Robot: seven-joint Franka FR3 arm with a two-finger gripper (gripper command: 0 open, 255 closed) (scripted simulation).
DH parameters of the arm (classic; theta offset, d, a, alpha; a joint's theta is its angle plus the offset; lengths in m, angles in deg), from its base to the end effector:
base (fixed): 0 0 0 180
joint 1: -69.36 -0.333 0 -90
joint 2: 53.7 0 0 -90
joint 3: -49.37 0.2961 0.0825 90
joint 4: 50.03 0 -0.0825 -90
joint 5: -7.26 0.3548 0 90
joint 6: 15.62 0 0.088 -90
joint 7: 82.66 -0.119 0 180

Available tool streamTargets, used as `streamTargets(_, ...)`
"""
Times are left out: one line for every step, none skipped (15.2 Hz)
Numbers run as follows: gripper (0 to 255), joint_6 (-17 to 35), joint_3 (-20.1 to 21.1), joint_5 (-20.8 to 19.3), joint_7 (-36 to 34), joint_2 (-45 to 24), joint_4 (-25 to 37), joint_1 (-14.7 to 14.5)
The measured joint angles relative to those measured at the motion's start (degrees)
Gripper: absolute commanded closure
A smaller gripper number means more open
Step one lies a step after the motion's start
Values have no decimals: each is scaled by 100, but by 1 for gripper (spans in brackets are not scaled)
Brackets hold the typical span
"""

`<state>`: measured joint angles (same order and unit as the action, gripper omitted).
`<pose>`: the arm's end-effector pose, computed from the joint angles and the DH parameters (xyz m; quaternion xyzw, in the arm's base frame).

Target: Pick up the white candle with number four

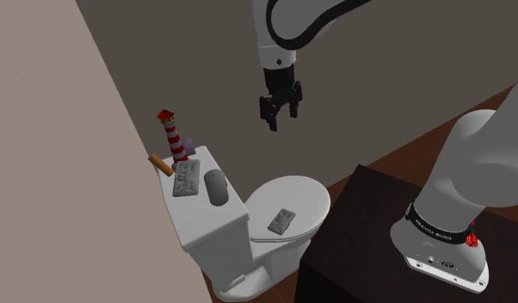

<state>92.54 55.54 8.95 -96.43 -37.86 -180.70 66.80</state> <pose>0.4234 0.0689 0.4371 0.9969 -0.0522 -0.0576 0.0123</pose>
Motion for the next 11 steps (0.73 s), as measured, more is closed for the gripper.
streamTargets(0,100,49,1,-97,-230,110,-17)
streamTargets(0,158,93,-6,-193,-476,276,-32)
streamTargets(0,278,125,-17,-271,-708,365,-42)
streamTargets(0,354,156,-31,-352,-926,486,-55)
streamTargets(0,414,171,-51,-412,-1142,622,-59)
streamTargets(0,450,193,-73,-489,-1371,794,-71)
streamTargets(0,541,229,-90,-594,-1595,905,-103)
streamTargets(0,571,256,-116,-690,-1845,1103,-129)
streamTargets(0,654,271,-139,-764,-2071,1222,-150)
streamTargets(0,647,289,-166,-855,-2298,1433,-180)
streamTargets(0,694,292,-199,-921,-2552,1623,-200)
